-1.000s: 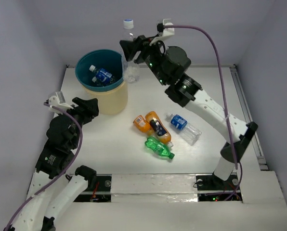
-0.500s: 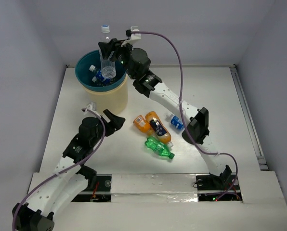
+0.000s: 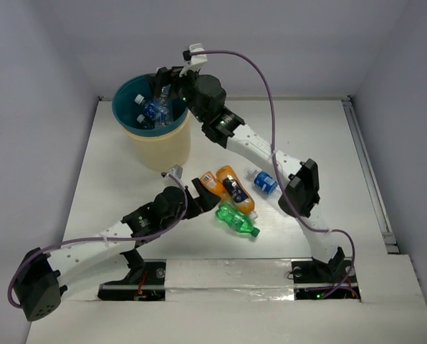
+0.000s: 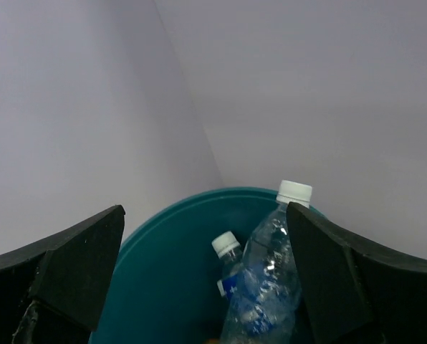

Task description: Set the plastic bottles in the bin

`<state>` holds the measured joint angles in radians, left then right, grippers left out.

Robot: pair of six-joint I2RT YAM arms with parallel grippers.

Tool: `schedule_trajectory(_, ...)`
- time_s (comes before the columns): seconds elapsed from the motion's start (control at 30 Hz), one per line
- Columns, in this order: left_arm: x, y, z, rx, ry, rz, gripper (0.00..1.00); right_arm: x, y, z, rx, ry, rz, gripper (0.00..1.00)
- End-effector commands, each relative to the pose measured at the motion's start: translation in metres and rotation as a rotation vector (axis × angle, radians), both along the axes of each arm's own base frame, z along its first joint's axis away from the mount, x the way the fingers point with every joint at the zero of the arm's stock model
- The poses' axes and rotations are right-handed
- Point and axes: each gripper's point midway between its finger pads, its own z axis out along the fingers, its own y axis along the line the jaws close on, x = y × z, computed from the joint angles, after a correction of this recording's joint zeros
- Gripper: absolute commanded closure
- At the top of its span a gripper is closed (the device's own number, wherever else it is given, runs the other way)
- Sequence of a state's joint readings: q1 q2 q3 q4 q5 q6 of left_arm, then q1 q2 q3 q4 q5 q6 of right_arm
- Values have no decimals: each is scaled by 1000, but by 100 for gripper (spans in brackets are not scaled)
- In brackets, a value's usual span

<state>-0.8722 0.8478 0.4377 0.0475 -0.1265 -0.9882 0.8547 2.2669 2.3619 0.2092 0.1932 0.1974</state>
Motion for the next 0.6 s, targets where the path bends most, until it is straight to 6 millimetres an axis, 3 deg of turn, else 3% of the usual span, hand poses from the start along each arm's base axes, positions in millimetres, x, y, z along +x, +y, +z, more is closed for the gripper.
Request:
schedule_trajectory(0.0, 13, -6, 11, -57, -32, 89, 1, -40, -43, 92, 78, -133, 8, 0)
schedule_trajectory(0.03, 12, -8, 10, -49, -35, 91, 1, -40, -42, 67, 34, -94, 13, 3)
schedule_trajectory(0.07, 12, -11, 9, -43, -34, 90, 1, -47, -49, 67, 36, -89, 18, 5)
schedule_trajectory(0.1, 10, -17, 8, -31, -31, 80, 1, -69, -75, 100, 84, -131, 14, 15)
schedule_trajectory(0.13, 8, -22, 8, -27, -32, 69, 1, -77, -84, 99, 80, -127, 14, 23)
schedule_trajectory(0.17, 6, -28, 9, -25, -35, 55, 1, -78, -87, 59, 17, -66, 9, 31)
schedule_trajectory(0.2, 4, -33, 9, -18, -35, 46, 1, -87, -98, 56, 12, -63, 7, 39)
schedule_trajectory(0.23, 6, -40, 9, 0, -39, 49, 1, -110, -126, 79, 43, -90, -2, 58)
schedule_trajectory(0.27, -1, -47, 7, 18, -36, 29, 2, -119, -137, 73, 37, -80, -2, 65)
schedule_trajectory(0.3, -2, -49, 4, 37, -33, 30, 2, -123, -142, 35, -19, -25, -2, 68)
schedule_trajectory(0.33, 1, -52, 0, 65, -34, 50, 2, -142, -163, 50, 5, -46, 4, 68)
schedule_trajectory(0.37, -1, -53, -4, 85, -25, 48, 2, -150, -169, 42, -12, -30, 11, 66)
schedule_trajectory(0.4, 0, -54, -8, 92, -13, 56, 2, -154, -173, 8, -83, 33, 17, 62)
schedule_trajectory(0.43, -1, -55, -13, 109, -6, 64, 2, -160, -180, -1, -99, 55, 14, 51)
schedule_trajectory(0.47, 0, -52, -18, 130, 4, 79, 2, -173, -198, 5, -82, 59, 5, 45)
schedule_trajectory(0.5, -3, -52, -22, 135, 13, 84, 2, -179, -205, -11, -112, 92, 5, 38)
schedule_trajectory(0.53, -4, -54, -24, 149, 14, 91, 2, -183, -210, -39, -151, 136, 2, 28)
schedule_trajectory(0.57, -8, -51, -30, 175, 26, 97, 2, -194, -223, -36, -130, 140, 2, 24)
